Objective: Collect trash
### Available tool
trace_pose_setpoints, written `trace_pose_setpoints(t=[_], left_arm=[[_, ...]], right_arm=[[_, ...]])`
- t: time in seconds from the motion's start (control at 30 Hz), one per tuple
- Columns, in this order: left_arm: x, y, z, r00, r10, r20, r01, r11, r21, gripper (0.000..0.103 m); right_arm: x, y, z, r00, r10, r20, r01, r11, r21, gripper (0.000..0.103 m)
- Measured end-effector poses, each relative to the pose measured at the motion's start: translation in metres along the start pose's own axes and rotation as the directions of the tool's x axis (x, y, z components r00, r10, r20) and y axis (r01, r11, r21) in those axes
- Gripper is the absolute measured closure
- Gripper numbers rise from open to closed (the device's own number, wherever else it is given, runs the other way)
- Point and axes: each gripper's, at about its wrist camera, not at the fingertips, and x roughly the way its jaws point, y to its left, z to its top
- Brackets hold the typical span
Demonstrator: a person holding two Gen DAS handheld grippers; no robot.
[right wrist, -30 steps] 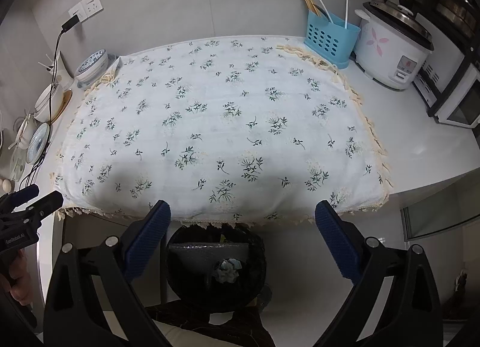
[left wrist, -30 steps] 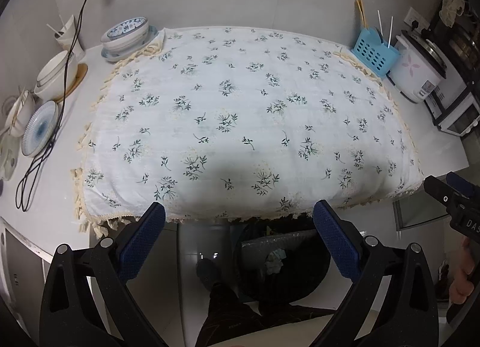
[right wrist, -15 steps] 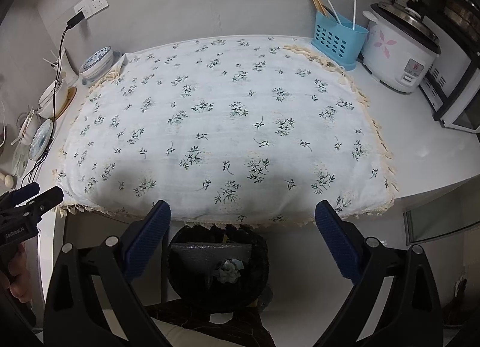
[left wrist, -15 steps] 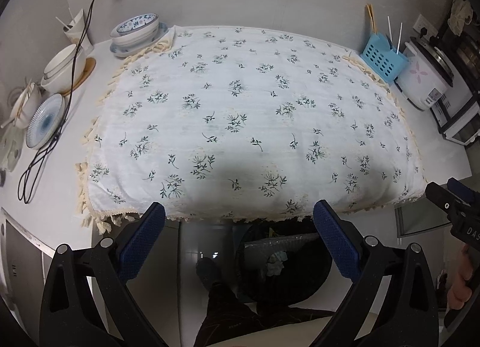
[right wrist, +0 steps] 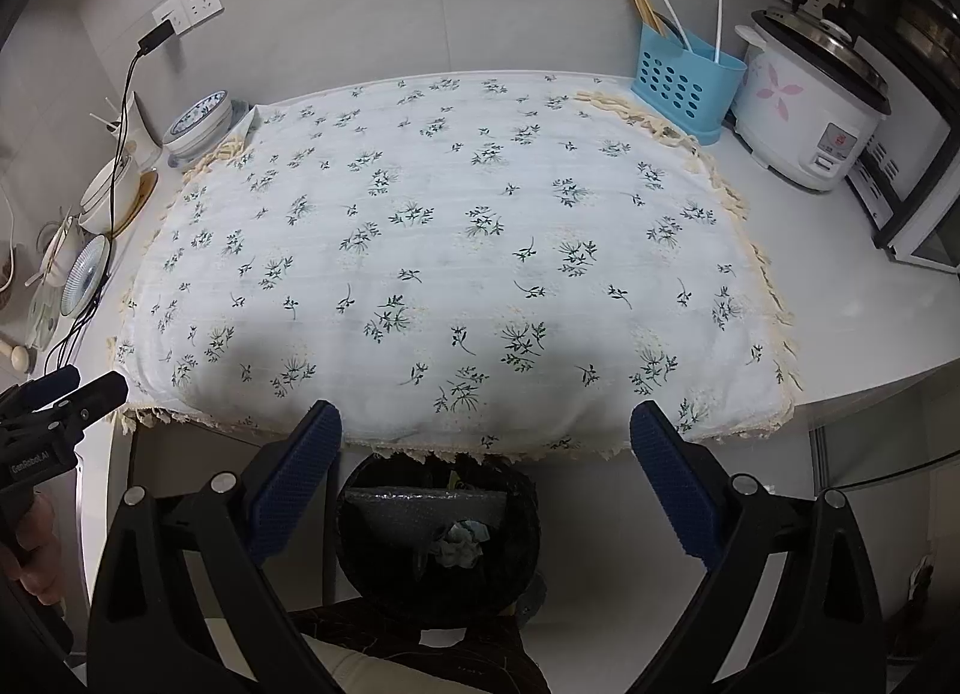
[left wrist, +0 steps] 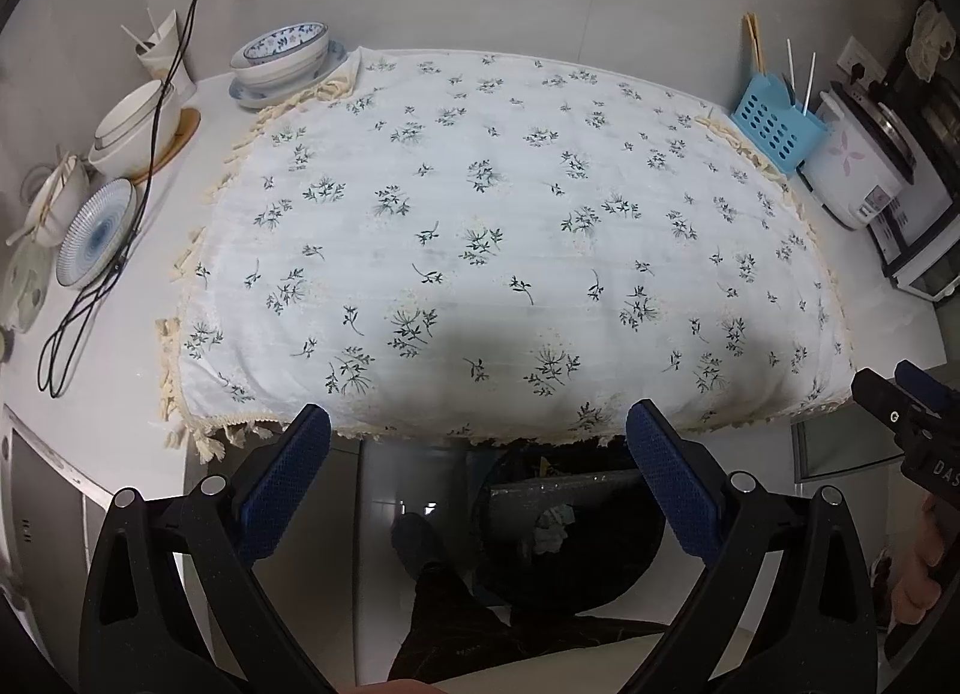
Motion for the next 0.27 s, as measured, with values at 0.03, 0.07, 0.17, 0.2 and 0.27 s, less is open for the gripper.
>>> trace_pose_setpoints(t=[0.03,0.07,0.17,0.2,0.27], left_arm=[[0.0006,0.0003,0.0004,1.0,-0.003,-0.002,0.003,1.0,0.0,0.006],[0.0013,0.0005,0.0008,1.0,-0.007,-0.007,0.007,1.0,0.0,0.006],[0.0016,0.0009,0.0015,1.0,0.002,-0.003,-0.002,1.0,0.002,0.006],[0.0018,0.0008,0.0016,1.0,0.002,-0.003,-0.002,1.0,0.004,0.006],[0.0027,0.0012,0.0015,1.0,0.002,-0.006,-0.002,1.0,0.003,0.006]], right_arm=[[-0.0001,0.0,-0.0001,1.0,-0.001,0.0,0.001,1.0,0.001,0.01],[-0.0001,0.0001,-0.0001,1.0,-0.001,0.0,0.001,1.0,0.002,0.01],[0.0012,0.0002,0.001,1.0,0.001,-0.001,-0.001,1.0,0.001,0.01],[0.0012,0.0001,0.001,1.0,0.0,0.0,0.0,1.0,0.0,0.01],[0.0023,0.0007,0.0012,1.0,0.001,-0.001,-0.001,1.0,0.0,0.01]])
